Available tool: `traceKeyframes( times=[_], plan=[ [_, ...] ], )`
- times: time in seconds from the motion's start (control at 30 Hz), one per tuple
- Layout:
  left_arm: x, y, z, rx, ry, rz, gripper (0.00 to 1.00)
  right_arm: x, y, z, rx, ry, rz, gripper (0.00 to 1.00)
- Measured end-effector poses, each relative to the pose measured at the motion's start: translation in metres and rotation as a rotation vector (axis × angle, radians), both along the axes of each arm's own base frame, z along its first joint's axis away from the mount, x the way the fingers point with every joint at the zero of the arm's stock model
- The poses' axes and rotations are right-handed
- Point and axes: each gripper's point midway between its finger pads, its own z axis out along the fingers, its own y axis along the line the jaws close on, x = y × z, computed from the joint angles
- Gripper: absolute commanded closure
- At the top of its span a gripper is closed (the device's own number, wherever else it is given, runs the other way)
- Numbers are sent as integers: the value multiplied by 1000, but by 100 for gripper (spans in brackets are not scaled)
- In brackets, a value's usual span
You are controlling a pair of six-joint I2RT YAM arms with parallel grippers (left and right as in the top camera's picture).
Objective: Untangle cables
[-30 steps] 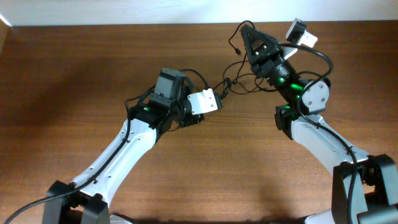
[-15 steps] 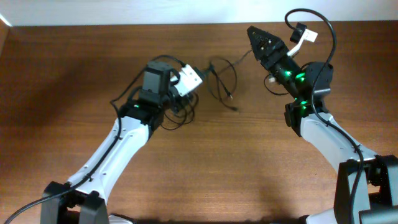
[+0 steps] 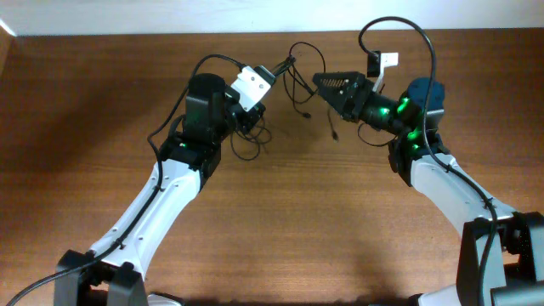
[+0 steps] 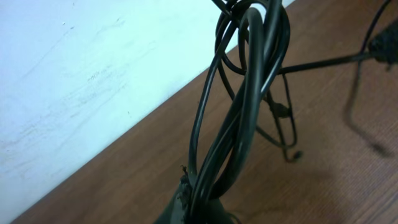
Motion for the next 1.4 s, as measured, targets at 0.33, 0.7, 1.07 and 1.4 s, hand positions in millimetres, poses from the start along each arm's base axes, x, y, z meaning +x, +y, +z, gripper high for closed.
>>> traceKeyframes(
  times=[0.33, 0.7, 1.07, 1.4],
  plan=[
    [3, -1, 9, -143, 35, 58, 100, -48, 18, 1, 6, 2, 302, 1],
    [-46, -28, -33, -186, 321, -129, 100, -42, 12, 13, -49, -229, 264, 3],
    [-86, -59, 6, -402, 346, -523, 100, -17, -80, 28, -124, -406, 94, 4],
    [-104, -63, 18, -466, 368, -650, 100, -56, -73, 28, -154, -507, 326, 12]
  ],
)
